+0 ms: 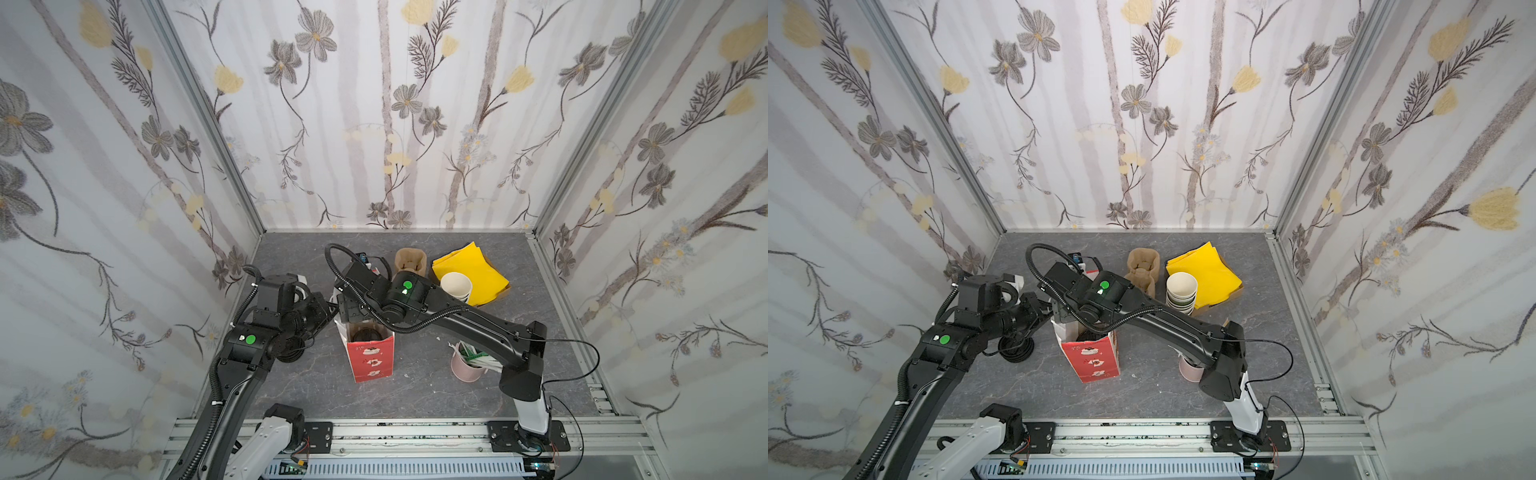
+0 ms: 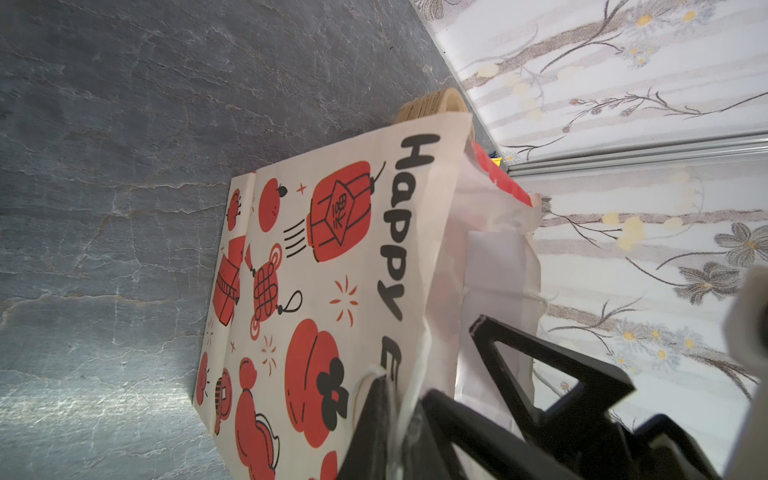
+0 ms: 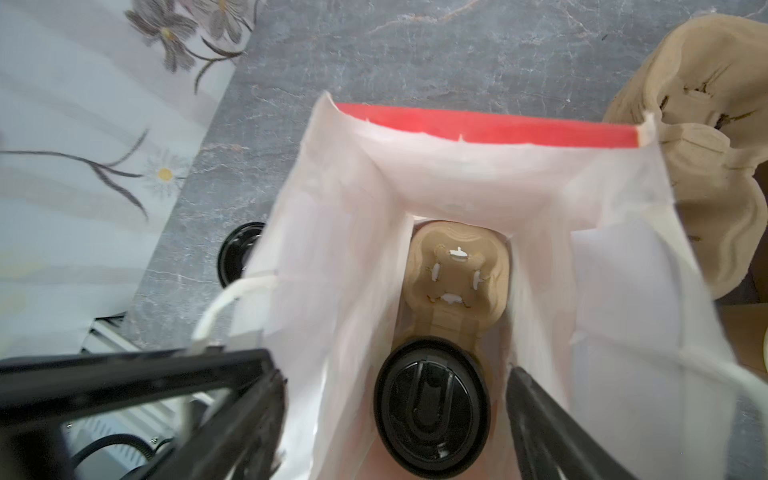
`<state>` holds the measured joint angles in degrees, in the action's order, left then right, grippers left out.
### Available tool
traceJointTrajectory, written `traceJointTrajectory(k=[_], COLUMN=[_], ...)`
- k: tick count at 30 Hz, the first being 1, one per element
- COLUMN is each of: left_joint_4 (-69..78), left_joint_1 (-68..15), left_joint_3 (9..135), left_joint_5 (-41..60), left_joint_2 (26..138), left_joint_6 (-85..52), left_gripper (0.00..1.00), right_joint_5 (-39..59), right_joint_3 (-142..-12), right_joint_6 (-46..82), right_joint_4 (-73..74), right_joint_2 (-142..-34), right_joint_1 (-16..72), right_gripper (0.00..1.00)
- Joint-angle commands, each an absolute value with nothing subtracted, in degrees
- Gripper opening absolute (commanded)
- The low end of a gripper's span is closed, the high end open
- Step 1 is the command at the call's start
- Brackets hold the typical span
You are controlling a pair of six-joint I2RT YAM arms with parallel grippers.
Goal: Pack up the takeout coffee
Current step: 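Lift the right gripper out of the bag and swing it toward the straw cup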
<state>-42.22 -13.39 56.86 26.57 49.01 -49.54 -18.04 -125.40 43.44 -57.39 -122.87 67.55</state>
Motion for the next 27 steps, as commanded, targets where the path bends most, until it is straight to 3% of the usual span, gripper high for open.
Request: traceJointTrajectory(k=[1, 6, 13, 22, 27], left_joint_4=[-41.36, -41.31, -41.13, -41.13, -40.07], left_joint_1=[-13.29, -13.34, -13.36, -13.37, -13.33], left_joint_3=[56.58, 56.83, 59.69, 64.40, 66.72], left_joint_5=[25.74, 24.88, 22.48, 14.61, 8.30], left_joint_2=[48.78, 48.53, 47.97, 46.40, 46.18], left_joint_6=[-49.74, -49.58, -46.39, -41.58, -38.62], left_gripper=[0.15, 0.26, 0.52, 0.51, 0.49], right_joint_5=[-19.12, -18.37, -19.40, -26.99, -27.57], right_joint_3=[-126.52, -126.65, -126.65, -124.71, -113.09], right_joint_6=[43.42, 43.79, 43.49, 46.80, 52.54], right_joint_4=[-53.61, -53.62, -58.88, -72.20, -74.90], right_joint_2=[-120.86, -116.63, -110.51, -102.90, -95.72], right_joint_1=[67.72, 67.76, 68.18, 68.29, 68.29], right_gripper=[0.81, 0.80, 0.79, 0.75, 0.73])
